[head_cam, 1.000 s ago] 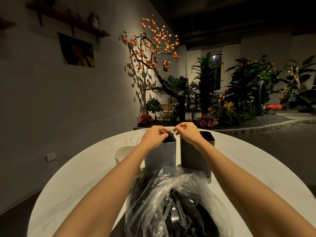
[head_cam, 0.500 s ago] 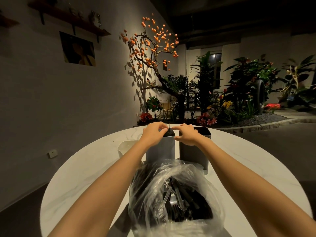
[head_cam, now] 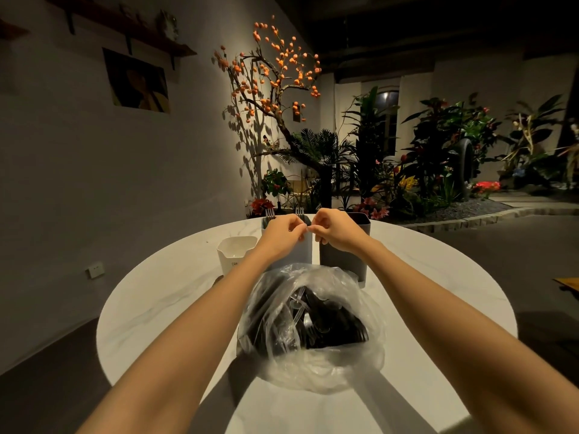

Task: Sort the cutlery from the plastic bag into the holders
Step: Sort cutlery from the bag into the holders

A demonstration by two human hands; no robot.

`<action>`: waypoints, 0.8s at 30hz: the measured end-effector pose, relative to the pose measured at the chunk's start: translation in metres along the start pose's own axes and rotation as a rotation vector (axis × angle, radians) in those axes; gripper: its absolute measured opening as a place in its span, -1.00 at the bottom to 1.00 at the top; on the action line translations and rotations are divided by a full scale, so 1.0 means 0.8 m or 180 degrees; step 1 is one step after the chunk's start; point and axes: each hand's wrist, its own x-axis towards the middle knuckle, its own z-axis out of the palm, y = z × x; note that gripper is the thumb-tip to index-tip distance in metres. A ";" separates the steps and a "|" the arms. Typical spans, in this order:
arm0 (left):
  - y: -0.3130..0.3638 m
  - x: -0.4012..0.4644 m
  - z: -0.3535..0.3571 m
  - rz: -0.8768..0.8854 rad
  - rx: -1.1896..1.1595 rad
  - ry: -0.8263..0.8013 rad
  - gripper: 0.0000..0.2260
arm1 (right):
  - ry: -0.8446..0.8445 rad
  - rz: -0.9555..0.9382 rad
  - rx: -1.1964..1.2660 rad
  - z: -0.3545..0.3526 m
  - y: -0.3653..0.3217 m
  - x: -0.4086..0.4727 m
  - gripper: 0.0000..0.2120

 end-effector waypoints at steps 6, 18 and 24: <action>0.010 -0.033 0.006 -0.0075 -0.0309 -0.0027 -0.85 | -0.0204 0.0157 0.0164 0.006 -0.007 -0.035 -0.84; -0.010 -0.084 0.033 -0.0232 0.0258 -0.0206 -0.80 | -0.1533 0.1003 -0.0238 0.030 -0.003 -0.085 -0.74; -0.017 -0.089 0.038 -0.0278 0.1472 -0.0229 -0.80 | -0.1579 0.1201 -0.0887 0.038 0.000 -0.096 -0.75</action>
